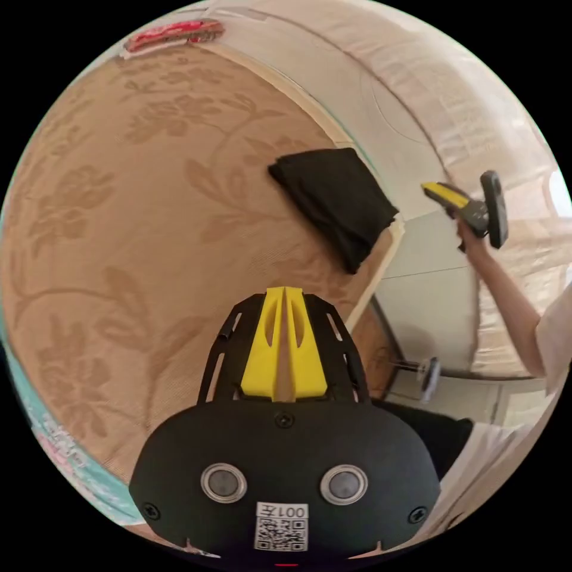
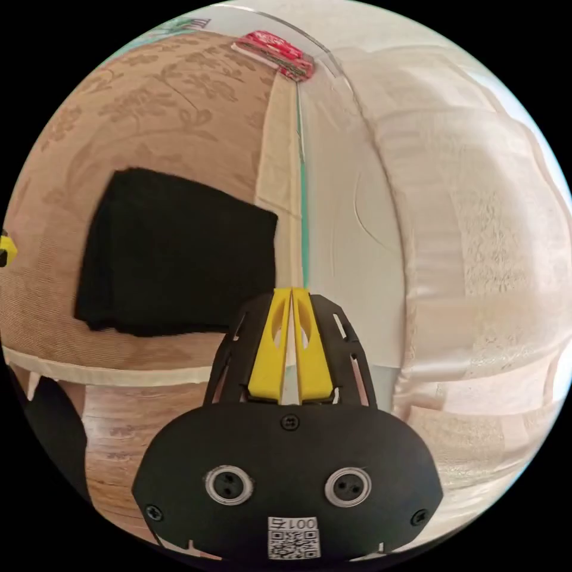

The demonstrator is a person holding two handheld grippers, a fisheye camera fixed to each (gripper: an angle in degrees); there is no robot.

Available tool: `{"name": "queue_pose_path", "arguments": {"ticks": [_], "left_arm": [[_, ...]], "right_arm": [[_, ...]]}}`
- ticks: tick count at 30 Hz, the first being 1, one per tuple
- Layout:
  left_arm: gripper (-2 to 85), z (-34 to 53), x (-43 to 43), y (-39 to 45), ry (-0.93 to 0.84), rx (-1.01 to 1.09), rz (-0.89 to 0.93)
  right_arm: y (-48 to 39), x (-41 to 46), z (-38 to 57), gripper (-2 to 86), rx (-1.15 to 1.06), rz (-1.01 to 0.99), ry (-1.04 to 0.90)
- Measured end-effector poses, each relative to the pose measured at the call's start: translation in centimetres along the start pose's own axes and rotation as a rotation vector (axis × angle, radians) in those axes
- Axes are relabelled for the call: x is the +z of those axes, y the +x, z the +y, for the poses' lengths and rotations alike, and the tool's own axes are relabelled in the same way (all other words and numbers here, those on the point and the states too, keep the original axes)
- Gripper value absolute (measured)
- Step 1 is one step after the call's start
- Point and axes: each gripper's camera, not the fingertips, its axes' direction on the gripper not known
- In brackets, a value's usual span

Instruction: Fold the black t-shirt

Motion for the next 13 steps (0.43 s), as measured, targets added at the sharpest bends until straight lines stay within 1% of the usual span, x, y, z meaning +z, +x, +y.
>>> {"name": "queue_pose_path", "arguments": {"ticks": [1, 4, 5, 6, 7, 8, 9, 10, 11, 12, 13], "left_arm": [[-0.9, 2.8, -3.0, -1.2, 0.024, 0.005, -0.095], [-0.9, 10.0, -11.4, -4.7, 0.105, -0.063, -0.339], [-0.9, 13.0, -15.1, -6.0, 0.148, -0.093, -0.441], [-0.9, 14.5, -17.0, -6.7, 0.172, -0.111, -0.493], [-0.9, 17.5, -20.7, -7.9, 0.223, -0.149, -0.598], [-0.9, 20.4, -24.5, -9.0, 0.28, -0.191, -0.707], [-0.9, 21.9, -26.3, -9.5, 0.311, -0.207, -0.762], [-0.8, 24.9, -30.0, -10.3, 0.385, -0.225, -0.867], [-0.7, 27.8, -33.5, -11.0, 0.468, -0.241, -0.961], [-0.7, 29.3, -35.3, -11.3, 0.51, -0.252, -1.003], [-0.5, 32.0, -38.7, -11.9, 0.582, -0.281, -1.075]], "right_arm": [[-1.2, -1.0, -0.8, 0.2, 0.013, -0.004, 0.022], [-7.8, -7.2, -5.0, 0.3, 0.112, -0.028, 0.218], [-10.5, -10.0, -6.9, 0.3, 0.163, -0.049, 0.32], [-13.2, -12.9, -8.8, 0.3, 0.223, -0.098, 0.426], [-14.6, -14.3, -9.7, 0.4, 0.236, -0.133, 0.481], [-17.6, -16.9, -11.7, 0.5, 0.234, -0.201, 0.584], [-20.8, -19.5, -13.8, 0.6, 0.227, -0.273, 0.674], [-22.5, -20.7, -14.9, 0.6, 0.217, -0.309, 0.717], [-25.9, -23.2, -17.2, 0.9, 0.187, -0.375, 0.796], [-29.4, -25.8, -19.4, 1.3, 0.15, -0.448, 0.863], [-31.2, -27.1, -20.5, 1.5, 0.119, -0.486, 0.89]]}}
